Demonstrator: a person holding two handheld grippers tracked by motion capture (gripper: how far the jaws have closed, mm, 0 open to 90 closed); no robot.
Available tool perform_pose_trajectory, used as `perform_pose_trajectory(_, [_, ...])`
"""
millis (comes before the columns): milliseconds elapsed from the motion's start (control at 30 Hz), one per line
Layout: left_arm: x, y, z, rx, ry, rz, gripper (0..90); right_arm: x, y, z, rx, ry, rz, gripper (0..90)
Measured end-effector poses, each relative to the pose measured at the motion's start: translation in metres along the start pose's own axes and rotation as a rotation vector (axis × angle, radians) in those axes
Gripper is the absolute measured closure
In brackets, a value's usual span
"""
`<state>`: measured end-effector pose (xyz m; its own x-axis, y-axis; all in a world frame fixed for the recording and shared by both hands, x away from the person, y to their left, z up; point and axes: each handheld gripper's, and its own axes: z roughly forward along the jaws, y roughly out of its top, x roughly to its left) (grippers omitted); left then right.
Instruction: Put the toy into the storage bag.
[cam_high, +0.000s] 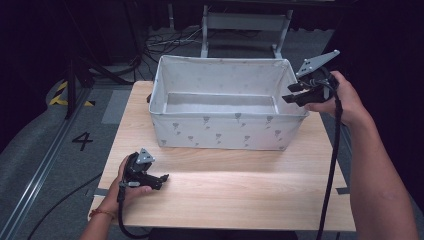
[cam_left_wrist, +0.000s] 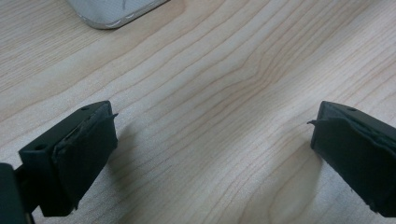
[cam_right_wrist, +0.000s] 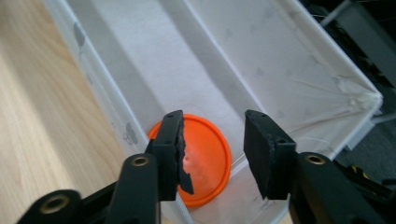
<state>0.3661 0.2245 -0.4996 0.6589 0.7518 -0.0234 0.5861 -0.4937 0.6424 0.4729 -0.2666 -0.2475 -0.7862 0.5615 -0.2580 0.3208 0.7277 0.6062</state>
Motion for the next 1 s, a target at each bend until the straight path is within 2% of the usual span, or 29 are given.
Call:
perform_pose_trajectory(133, [0.0, 0.0, 0.0, -0.001, 0.005, 0.004, 0.7, 0.007, -0.007, -0.01, -0.035, -0.04, 0.022, 48.5])
perform_pose_trajectory(267, [0.0, 0.0, 0.0, -0.002, 0.005, 0.004, 0.7, 0.011, -0.013, -0.016, -0.062, -0.071, 0.032, 47.9])
perform_pose_trajectory(300, [0.0, 0.0, 0.0, -0.002, 0.005, 0.005, 0.7, 0.013, -0.017, -0.019, -0.076, -0.083, 0.049, 45.2])
perform_pose_trajectory(433, [0.0, 0.0, 0.0, -0.002, 0.005, 0.004, 0.7, 0.018, -0.024, -0.022, -0.078, -0.136, 0.073, 38.9])
perform_pose_trajectory(600, [0.0, 0.0, 0.0, 0.0, 0.0, 0.0, 0.7, 0.026, -0.036, -0.025, -0.108, -0.168, 0.096, 31.2])
perform_pose_trajectory(733, [0.0, 0.0, 0.0, 0.001, -0.002, -0.002, 0.7, 0.031, -0.042, -0.027, -0.131, -0.176, 0.116, 27.2])
perform_pose_trajectory(867, [0.0, 0.0, 0.0, -0.001, 0.001, 0.001, 0.7, 0.04, -0.05, -0.028, -0.134, -0.193, 0.106, 27.3])
perform_pose_trajectory(1000, [0.0, 0.0, 0.0, -0.002, 0.005, 0.004, 0.7, 0.049, -0.058, -0.029, -0.148, -0.19, 0.101, 26.2])
